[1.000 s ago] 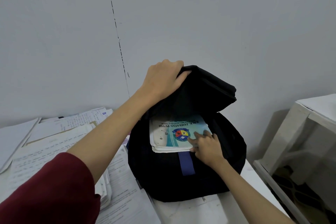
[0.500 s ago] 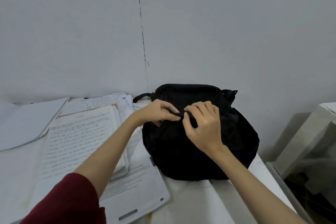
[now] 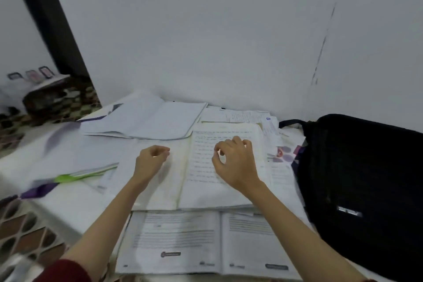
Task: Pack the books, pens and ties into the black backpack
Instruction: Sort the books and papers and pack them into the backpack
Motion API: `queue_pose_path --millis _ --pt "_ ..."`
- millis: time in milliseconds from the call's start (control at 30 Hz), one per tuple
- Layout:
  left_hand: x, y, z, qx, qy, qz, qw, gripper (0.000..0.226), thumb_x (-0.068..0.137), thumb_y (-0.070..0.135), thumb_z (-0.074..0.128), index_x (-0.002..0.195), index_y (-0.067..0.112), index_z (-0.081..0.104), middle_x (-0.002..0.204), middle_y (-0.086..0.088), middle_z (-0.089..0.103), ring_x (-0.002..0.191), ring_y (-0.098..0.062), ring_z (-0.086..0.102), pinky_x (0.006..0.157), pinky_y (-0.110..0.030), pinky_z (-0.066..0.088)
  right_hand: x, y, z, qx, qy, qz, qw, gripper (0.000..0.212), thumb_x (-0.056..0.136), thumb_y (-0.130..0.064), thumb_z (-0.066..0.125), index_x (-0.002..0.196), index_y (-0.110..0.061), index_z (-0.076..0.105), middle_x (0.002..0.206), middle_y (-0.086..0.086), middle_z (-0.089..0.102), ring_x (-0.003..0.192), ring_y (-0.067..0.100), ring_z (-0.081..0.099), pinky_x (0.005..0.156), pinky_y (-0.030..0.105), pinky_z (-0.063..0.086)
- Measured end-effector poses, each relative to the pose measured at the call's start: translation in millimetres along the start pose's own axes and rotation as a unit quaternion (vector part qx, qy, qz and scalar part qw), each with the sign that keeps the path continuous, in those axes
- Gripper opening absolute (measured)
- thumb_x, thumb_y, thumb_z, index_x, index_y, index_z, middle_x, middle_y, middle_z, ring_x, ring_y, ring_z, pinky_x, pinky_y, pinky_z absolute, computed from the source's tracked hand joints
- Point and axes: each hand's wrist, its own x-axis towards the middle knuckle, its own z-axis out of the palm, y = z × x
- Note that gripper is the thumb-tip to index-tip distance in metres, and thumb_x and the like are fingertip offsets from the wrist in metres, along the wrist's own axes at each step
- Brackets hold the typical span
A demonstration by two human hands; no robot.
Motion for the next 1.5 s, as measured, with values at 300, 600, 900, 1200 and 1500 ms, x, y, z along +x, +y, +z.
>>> queue_pose_path --millis 300,600,900,1200,1500 --pt "128 -47 -97 -0.262 0.064 -0.21 0.94 0.021 0.09 0.007 0.058 0.109 -0.002 0.056 0.085 -0.013 0.053 0.073 -0.021 0.051 0.07 -0.028 0.042 91 -67 128 0.006 -0.2 0.035 0.979 0.031 0.093 -0.019 0.046 0.119 -0.012 0.06 0.115 0.004 0.063 0.112 0.02 0.048 0.094 0.033 0.031" --pt "203 -59 -116 -0.438 0.041 -0.285 0.852 0.025 0.095 0.018 0.05 0.072 0.01 0.043 0.063 -0.006 0.049 0.058 -0.013 0.04 0.058 -0.023 0.041 135 -92 197 -0.002 -0.287 0.097 0.953 0.041 0.097 -0.023 0.044 0.138 -0.018 0.044 0.141 0.001 0.047 0.132 0.019 0.035 0.105 0.032 0.024" --pt "226 -58 -130 -0.141 0.048 -0.049 0.988 0.029 0.086 0.003 0.061 0.113 0.01 0.055 0.1 -0.005 0.059 0.096 -0.024 0.058 0.085 -0.036 0.05 142 -81 213 -0.055 -0.392 0.085 0.915 0.045 0.101 -0.035 0.038 0.145 -0.025 0.036 0.153 -0.005 0.032 0.142 0.019 0.024 0.113 0.036 0.019" --pt "217 -33 -110 0.055 -0.101 0.195 0.974 0.034 0.087 0.005 0.063 0.116 0.015 0.048 0.116 0.003 0.056 0.103 -0.017 0.056 0.079 -0.024 0.047 154 -66 194 0.119 -0.335 0.232 0.905 0.027 0.093 -0.024 0.052 0.106 -0.009 0.071 0.121 0.007 0.065 0.102 0.022 0.063 0.087 0.027 0.049" --pt "246 -46 -94 0.14 -0.171 0.059 0.974 0.025 0.09 0.019 0.058 0.115 0.016 0.062 0.12 0.003 0.057 0.102 -0.014 0.05 0.074 -0.015 0.042 185 -35 167 0.43 -0.031 0.539 0.724 0.032 0.088 -0.035 0.063 0.086 -0.002 0.063 0.09 0.021 0.069 0.08 0.032 0.066 0.075 0.05 0.055"
